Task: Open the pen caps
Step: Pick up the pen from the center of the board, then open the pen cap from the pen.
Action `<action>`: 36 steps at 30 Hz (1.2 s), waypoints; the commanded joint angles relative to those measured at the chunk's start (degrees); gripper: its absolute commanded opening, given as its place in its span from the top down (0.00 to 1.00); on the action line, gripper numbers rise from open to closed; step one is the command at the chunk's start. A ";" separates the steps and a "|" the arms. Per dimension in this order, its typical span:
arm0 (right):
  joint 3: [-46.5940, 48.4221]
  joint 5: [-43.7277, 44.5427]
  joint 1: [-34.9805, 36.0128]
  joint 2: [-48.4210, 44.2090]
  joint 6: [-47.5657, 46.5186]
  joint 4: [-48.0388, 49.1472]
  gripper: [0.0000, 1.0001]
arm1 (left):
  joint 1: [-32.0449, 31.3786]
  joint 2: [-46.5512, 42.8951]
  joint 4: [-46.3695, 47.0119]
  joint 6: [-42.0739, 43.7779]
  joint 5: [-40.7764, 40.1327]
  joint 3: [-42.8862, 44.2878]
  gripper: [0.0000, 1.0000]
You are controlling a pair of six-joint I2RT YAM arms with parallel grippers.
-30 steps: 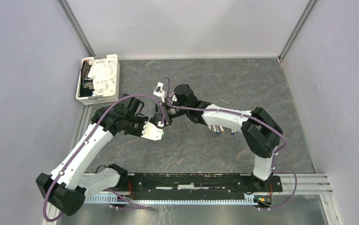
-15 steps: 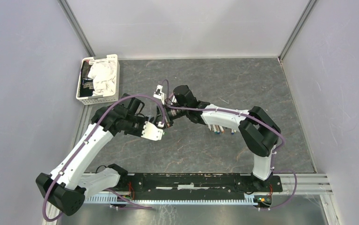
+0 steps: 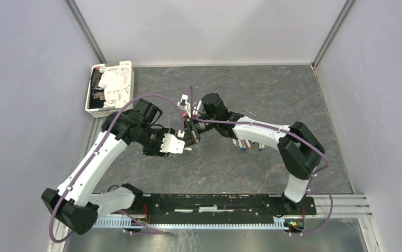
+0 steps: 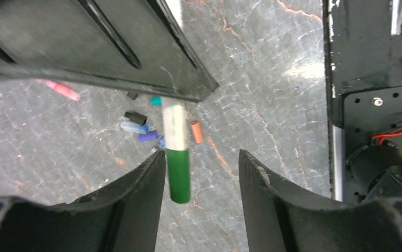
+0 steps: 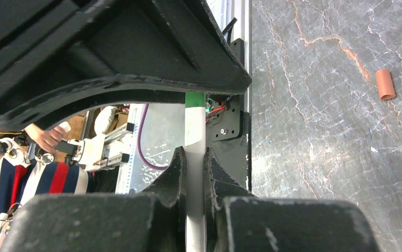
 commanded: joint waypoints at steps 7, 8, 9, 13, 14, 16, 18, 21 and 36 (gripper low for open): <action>-2.45 -2.36 -0.95 -3.40 -0.36 5.37 1.00 | -0.09 1.87 -0.60 -4.18 5.56 2.57 0.59; -2.35 -2.36 -1.02 -3.22 0.07 5.78 1.00 | -0.12 1.85 -0.57 -4.16 5.78 2.57 0.59; -2.13 -2.40 -1.01 -3.12 0.41 6.09 1.00 | -0.10 1.88 -0.56 -4.17 5.91 2.50 0.61; -2.31 -2.42 -0.91 -3.24 0.66 6.43 1.00 | -0.09 1.92 -0.67 -2.94 4.18 1.48 0.88; -2.59 -2.24 -0.97 -3.28 0.71 6.48 1.00 | -0.09 1.81 -0.65 -2.55 3.56 1.27 0.95; -3.22 -2.05 -0.59 -3.13 1.78 8.18 0.80 | -0.09 1.49 -0.65 -1.97 2.82 0.88 0.98; -3.53 -1.95 0.37 -2.38 3.96 11.45 0.70 | -0.09 1.33 -0.61 -1.56 2.80 0.73 0.98; -2.93 -2.36 1.53 -0.74 7.81 15.39 0.62 | -0.10 1.38 -0.41 -1.44 2.34 0.79 0.98; -3.00 -0.13 1.93 0.05 3.91 9.59 0.91 | -0.09 2.12 2.24 -2.33 0.81 1.11 0.98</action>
